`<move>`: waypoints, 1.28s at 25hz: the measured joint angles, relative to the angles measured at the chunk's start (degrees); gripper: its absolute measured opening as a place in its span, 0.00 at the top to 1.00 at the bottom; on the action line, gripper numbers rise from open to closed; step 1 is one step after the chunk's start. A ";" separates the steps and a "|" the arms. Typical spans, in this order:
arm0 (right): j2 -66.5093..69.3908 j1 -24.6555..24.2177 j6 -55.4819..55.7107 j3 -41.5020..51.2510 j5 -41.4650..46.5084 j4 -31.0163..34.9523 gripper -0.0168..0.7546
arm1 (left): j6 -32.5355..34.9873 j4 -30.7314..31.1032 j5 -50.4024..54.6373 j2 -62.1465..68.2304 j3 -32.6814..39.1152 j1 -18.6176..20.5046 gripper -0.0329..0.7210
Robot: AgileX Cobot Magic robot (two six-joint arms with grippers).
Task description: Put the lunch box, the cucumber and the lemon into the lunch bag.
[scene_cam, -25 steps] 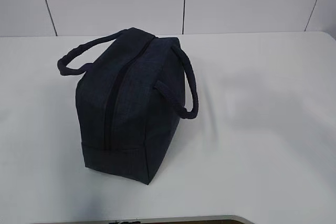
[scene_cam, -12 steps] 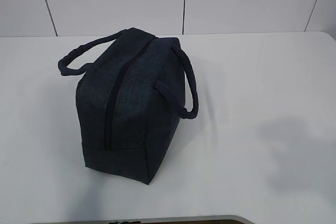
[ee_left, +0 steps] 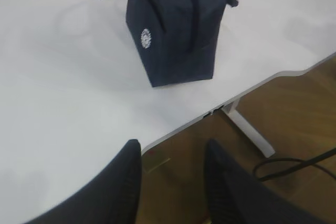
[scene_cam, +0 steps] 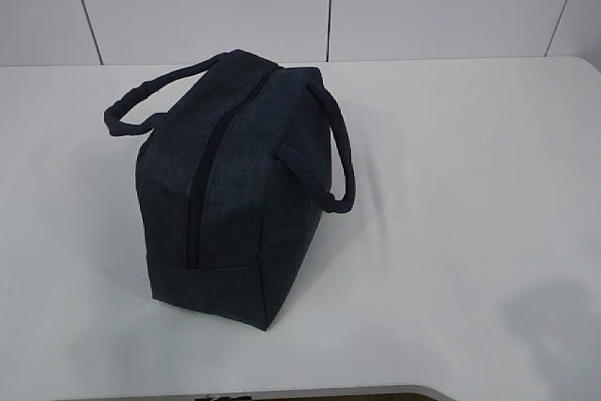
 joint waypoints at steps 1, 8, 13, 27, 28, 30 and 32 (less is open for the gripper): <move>-1.21 0.00 0.00 1.14 -0.05 -0.10 0.47 | 0.00 1.12 0.00 -1.49 1.76 0.00 0.60; -5.34 0.00 -0.32 6.36 -1.22 -0.24 0.47 | 0.00 6.41 -2.42 -3.13 10.39 0.00 0.63; -5.38 0.00 -0.32 6.79 -2.20 -0.24 0.47 | 0.10 6.69 -8.36 -3.13 12.76 0.00 0.64; -5.38 -1.08 1.29 6.88 -2.60 -0.32 0.47 | 0.10 6.38 -8.98 -3.13 13.01 1.59 0.64; -5.38 -1.97 1.29 6.88 -2.60 -0.68 0.47 | 0.10 6.24 -8.98 -3.13 13.01 2.68 0.64; -5.38 -5.26 1.38 6.88 -2.60 -0.68 0.47 | 0.10 6.24 -8.98 -3.13 13.01 5.40 0.64; -5.38 -9.32 1.38 6.88 -2.60 -0.68 0.47 | 0.20 6.24 -8.98 -3.13 13.01 9.00 0.64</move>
